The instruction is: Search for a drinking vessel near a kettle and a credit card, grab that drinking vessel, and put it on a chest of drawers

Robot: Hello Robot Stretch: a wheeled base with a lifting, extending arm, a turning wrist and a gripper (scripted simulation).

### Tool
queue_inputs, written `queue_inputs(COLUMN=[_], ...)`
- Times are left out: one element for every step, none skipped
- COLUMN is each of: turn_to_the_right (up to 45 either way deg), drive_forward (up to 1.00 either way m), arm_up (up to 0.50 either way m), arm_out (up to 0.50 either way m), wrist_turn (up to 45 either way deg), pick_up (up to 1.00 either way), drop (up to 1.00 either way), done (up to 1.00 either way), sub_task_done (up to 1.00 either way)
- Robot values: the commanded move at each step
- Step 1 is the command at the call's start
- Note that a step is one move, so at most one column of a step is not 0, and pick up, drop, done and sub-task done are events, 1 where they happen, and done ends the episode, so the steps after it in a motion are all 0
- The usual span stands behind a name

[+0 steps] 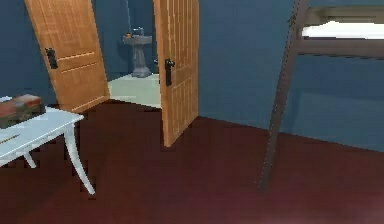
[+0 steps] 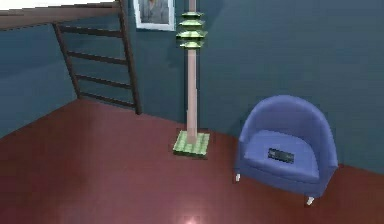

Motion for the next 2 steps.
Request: queue_inputs(turn_to_the_right=[0.0, 0.0], drive_forward=[1.00, 0.45], arm_up=[0.00, 0.00], arm_out=[0.00, 0.00], wrist_turn=[0.0, 0.0], pick_up=[0.00, 0.00], drop=[0.00, 0.00], done=[0.00, 0.00], sub_task_done=[0.00, 0.00])
